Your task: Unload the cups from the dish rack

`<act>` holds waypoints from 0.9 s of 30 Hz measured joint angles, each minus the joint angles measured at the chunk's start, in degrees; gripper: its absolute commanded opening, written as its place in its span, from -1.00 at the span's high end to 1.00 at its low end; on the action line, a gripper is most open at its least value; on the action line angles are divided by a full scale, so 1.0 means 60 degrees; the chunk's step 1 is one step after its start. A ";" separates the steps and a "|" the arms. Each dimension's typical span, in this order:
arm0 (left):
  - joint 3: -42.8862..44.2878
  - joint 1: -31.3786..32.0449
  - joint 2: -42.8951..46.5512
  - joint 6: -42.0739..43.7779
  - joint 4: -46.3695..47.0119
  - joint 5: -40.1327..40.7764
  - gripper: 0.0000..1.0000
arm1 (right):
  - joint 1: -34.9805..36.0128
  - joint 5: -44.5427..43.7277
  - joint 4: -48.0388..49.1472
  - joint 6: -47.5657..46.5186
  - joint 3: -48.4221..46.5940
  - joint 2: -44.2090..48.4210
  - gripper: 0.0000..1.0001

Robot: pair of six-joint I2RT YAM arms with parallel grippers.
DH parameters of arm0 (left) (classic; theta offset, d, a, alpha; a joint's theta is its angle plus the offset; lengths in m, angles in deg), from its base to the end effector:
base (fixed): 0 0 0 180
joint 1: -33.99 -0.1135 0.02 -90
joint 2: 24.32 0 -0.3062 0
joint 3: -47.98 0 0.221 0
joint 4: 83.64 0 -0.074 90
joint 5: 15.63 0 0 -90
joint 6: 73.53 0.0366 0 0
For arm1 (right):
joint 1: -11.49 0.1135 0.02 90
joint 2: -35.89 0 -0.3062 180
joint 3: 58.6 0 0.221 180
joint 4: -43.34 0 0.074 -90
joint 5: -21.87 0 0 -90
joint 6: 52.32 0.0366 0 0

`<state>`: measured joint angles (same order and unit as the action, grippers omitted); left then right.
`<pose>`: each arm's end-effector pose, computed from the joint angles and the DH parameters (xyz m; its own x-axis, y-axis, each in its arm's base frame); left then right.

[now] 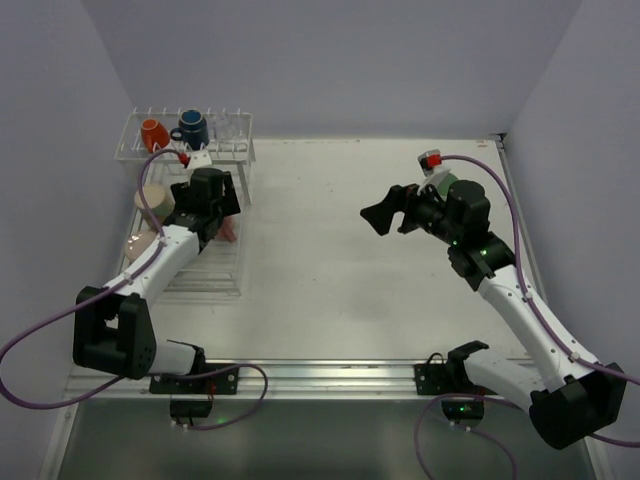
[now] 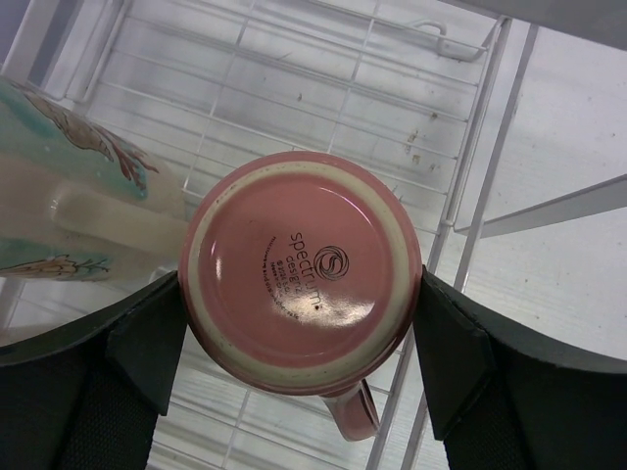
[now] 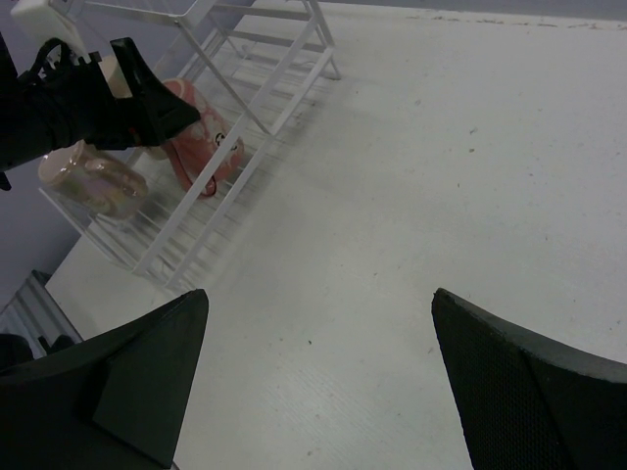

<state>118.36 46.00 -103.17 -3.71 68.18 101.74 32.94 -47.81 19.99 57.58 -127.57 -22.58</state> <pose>0.2625 -0.0386 0.3178 -0.4873 -0.2095 -0.8477 -0.3666 0.9302 -0.0192 0.1655 0.0787 0.3907 -0.4186 0.1785 -0.8905 -0.5483 0.7320 0.4045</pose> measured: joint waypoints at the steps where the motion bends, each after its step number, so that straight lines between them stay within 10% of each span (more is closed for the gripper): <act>1: -0.0004 0.0004 0.0000 0.0000 0.0018 0.0000 -0.55 | 0.0004 0.0004 0.0000 0.0000 0.0000 0.0000 -0.98; 8: -0.0605 0.0011 0.0670 -0.0047 0.0168 -0.0069 0.40 | 0.0073 0.0029 0.0000 0.0004 0.0000 0.0000 -0.98; 27: -0.1461 -0.0044 0.4597 -0.0098 -0.1355 -0.0940 0.75 | 0.2473 -0.0084 0.2331 0.2328 0.0543 -0.0994 -0.96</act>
<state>109.60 45.74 -75.59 -4.30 60.05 96.10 47.78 -48.32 33.98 71.55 -124.31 -28.55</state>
